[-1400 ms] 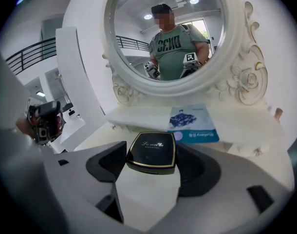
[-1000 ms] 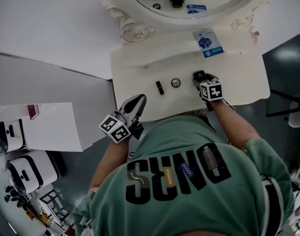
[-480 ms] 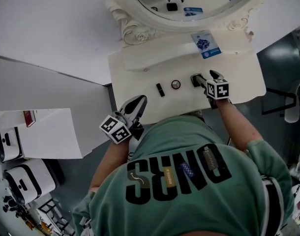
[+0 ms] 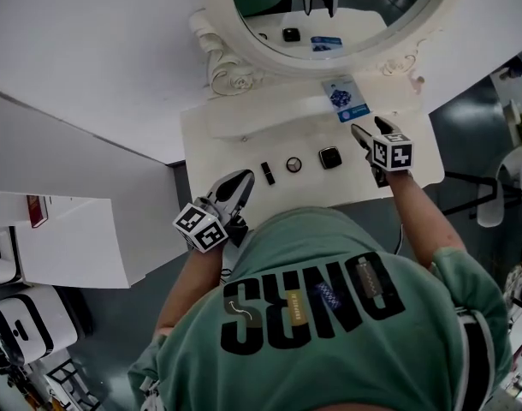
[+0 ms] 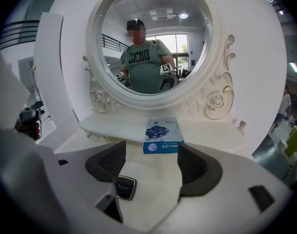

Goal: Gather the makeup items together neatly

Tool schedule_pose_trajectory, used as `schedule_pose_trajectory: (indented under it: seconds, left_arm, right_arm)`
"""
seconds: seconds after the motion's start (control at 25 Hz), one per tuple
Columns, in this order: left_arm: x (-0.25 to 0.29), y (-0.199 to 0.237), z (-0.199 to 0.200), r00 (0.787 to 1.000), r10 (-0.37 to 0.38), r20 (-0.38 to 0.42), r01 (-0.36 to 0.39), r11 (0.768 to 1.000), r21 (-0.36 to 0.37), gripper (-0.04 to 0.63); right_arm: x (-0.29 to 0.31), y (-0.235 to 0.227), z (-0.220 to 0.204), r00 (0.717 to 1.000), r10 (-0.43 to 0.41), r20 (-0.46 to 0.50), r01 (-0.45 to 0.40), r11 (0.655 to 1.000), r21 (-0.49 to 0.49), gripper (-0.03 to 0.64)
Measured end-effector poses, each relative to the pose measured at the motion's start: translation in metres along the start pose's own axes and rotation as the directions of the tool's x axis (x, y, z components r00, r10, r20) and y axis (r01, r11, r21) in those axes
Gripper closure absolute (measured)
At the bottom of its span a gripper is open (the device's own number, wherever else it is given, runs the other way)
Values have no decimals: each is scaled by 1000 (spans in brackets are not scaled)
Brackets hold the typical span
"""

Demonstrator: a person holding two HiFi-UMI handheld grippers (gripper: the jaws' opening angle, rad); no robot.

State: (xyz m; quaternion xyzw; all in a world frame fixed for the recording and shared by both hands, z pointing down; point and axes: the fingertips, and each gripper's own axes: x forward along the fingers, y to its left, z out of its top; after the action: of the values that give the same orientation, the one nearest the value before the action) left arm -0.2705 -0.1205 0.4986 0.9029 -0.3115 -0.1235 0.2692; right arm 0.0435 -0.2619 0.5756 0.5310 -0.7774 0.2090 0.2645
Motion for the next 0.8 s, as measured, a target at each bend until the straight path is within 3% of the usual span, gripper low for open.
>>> schedule_pose_trajectory:
  seconds: [0.28, 0.4, 0.48, 0.64, 0.8]
  left_arm:
    - [51, -7, -9, 997, 60, -39, -58, 996, 61, 586]
    - [105, -16, -16, 991, 83, -105, -67, 986, 153, 584]
    - [153, -20, -25, 980, 104, -170, -63, 971, 229, 532]
    - [251, -16, -50, 935, 174, -308, -52, 929, 365, 429]
    - [337, 9, -82, 858, 268, -438, -18, 868, 497, 356]
  right_arm:
    - [-14, -30, -6, 997, 74, -14, -74, 996, -41, 295]
    - [-19, -57, -6, 992, 129, 3, -129, 990, -58, 295]
    - [-24, -77, -7, 984, 176, 8, -174, 981, -86, 295]
    - [-32, -122, -19, 963, 270, -8, -269, 955, -124, 295]
    - [-53, -184, -36, 946, 324, -14, -324, 943, -81, 295]
